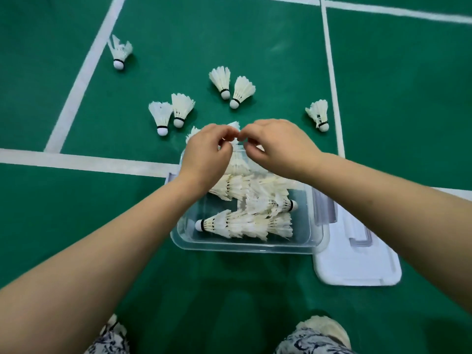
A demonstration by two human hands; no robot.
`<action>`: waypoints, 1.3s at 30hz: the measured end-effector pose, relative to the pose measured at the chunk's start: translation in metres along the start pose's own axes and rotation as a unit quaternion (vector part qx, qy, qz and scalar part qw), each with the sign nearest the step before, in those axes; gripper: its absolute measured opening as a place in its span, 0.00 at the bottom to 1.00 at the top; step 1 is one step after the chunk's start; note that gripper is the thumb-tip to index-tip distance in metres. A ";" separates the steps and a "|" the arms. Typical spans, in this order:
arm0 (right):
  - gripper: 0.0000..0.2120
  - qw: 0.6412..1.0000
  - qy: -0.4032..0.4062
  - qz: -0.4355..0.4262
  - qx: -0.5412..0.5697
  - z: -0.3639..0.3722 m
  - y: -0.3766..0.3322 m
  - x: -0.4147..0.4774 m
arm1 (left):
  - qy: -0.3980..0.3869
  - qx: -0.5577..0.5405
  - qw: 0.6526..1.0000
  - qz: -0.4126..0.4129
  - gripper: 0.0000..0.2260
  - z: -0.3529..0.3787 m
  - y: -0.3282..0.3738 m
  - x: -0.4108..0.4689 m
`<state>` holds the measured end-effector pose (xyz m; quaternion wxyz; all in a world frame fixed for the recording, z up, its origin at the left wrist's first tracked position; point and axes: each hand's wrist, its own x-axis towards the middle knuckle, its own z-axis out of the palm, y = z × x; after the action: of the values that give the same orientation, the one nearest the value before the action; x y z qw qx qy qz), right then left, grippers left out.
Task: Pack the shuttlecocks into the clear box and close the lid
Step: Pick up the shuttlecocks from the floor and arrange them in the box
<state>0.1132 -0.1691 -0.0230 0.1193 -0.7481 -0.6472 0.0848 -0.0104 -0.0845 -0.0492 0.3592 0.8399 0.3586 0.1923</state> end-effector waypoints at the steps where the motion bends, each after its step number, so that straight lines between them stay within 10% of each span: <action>1: 0.13 1.000 0.012 0.010 0.006 -0.001 0.002 0.009 | 0.010 0.013 1.000 0.008 0.14 -0.002 -0.001 0.007; 6: 0.17 0.996 -0.002 0.077 0.055 0.015 0.016 0.058 | 0.048 0.068 0.997 0.004 0.14 -0.009 -0.023 0.049; 15: 0.48 0.950 -0.269 0.147 0.059 0.083 0.037 0.138 | 0.071 0.104 0.989 -0.075 0.14 -0.006 -0.070 0.056; 31: 0.48 0.936 -0.341 0.082 -0.009 0.138 -0.003 0.178 | 0.078 0.095 0.977 -0.173 0.13 -0.023 -0.110 0.047; 36: 0.18 0.953 -0.302 0.033 0.002 0.135 -0.001 0.180 | 0.051 0.107 0.971 -0.207 0.13 -0.018 -0.114 0.038; 39: 0.18 0.957 -0.287 0.029 0.008 0.128 0.003 0.179 | 0.049 0.101 0.974 -0.196 0.12 -0.015 -0.111 0.034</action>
<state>0.1070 0.0166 -0.1414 -0.0687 -0.7100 -0.6312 0.3047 -0.0475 0.0013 -0.1192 0.2850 0.7748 0.5509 0.1221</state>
